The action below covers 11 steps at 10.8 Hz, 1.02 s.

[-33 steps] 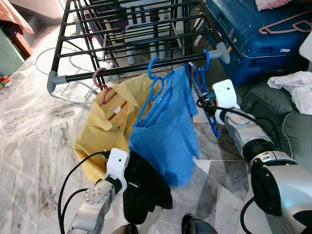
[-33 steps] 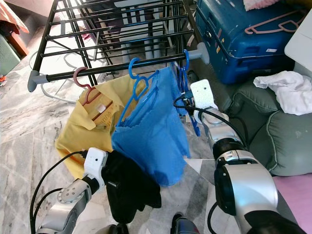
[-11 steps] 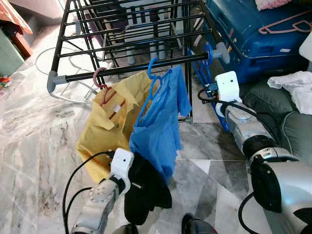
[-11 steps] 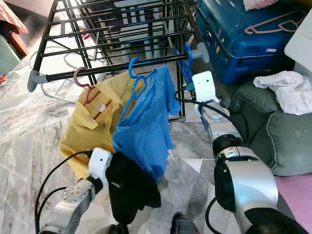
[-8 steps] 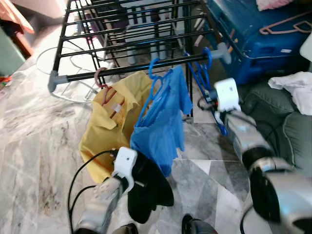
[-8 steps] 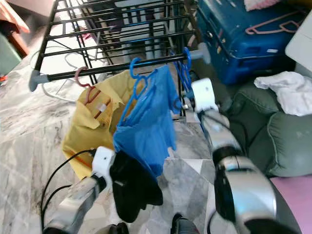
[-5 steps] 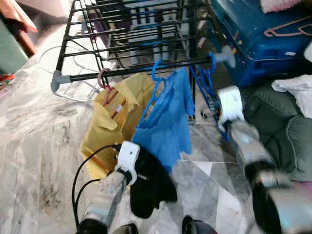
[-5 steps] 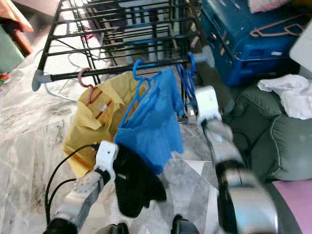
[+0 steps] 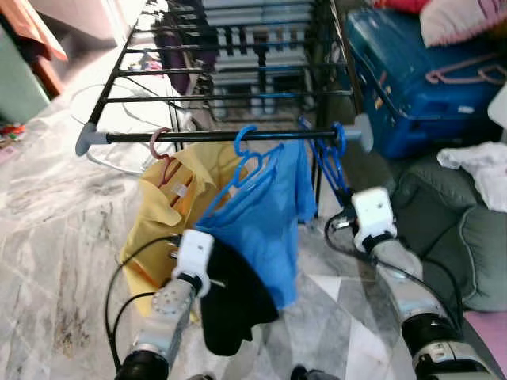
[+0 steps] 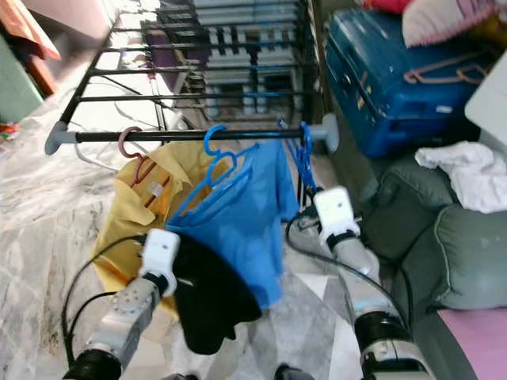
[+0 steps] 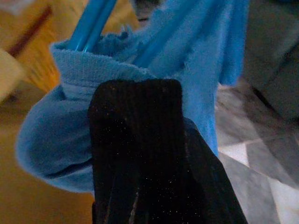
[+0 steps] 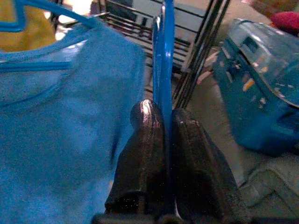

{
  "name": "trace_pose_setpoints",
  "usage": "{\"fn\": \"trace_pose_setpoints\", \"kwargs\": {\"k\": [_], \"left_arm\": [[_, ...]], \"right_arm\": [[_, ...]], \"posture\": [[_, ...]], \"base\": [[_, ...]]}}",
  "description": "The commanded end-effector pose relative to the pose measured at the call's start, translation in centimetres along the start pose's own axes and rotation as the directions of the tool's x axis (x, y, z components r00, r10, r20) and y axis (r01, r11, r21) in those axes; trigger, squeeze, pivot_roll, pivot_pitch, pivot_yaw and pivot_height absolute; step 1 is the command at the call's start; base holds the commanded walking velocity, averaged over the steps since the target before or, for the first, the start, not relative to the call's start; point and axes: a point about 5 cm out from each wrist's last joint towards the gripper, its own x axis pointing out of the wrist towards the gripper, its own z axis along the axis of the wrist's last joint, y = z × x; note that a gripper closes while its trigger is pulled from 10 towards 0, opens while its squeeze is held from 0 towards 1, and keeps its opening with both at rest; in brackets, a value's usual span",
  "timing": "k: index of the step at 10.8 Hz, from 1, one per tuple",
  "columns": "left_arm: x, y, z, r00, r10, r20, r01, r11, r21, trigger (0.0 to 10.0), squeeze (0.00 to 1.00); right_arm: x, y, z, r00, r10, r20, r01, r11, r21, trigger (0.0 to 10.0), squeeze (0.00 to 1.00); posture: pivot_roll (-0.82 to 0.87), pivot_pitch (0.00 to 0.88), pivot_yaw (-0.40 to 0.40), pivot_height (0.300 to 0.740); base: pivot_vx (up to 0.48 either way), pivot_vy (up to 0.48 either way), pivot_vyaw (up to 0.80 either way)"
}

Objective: Hang hanger

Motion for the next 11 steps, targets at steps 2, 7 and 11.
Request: {"fn": "trace_pose_setpoints", "kwargs": {"k": [2,7,11], "left_arm": [[0.3,0.4,0.8,0.999,0.012,0.047,-0.014,0.999,0.030,10.0,0.00],[0.2,1.1,0.9,0.998,0.015,0.058,-0.018,0.999,0.051,10.0,0.00],[0.4,1.1,1.2,0.999,-0.006,0.049,0.002,0.997,0.075,10.0,0.00]], "right_arm": [[0.8,-0.3,0.4,0.998,-0.058,-0.027,0.059,0.998,0.036,10.0,0.00],[2.8,-4.9,2.4,0.972,-0.230,-0.056,0.234,0.970,0.068,10.0,0.00],[1.6,-9.4,2.1,0.930,-0.359,-0.082,0.363,0.931,0.044,10.0,0.00]], "posture": [[-0.22,0.042,0.061,0.740],[-0.18,0.037,0.088,0.740],[-0.20,0.048,0.126,0.740]], "base": [[0.000,0.000,0.00],[0.000,0.000,0.00],[0.000,0.000,0.00]]}}
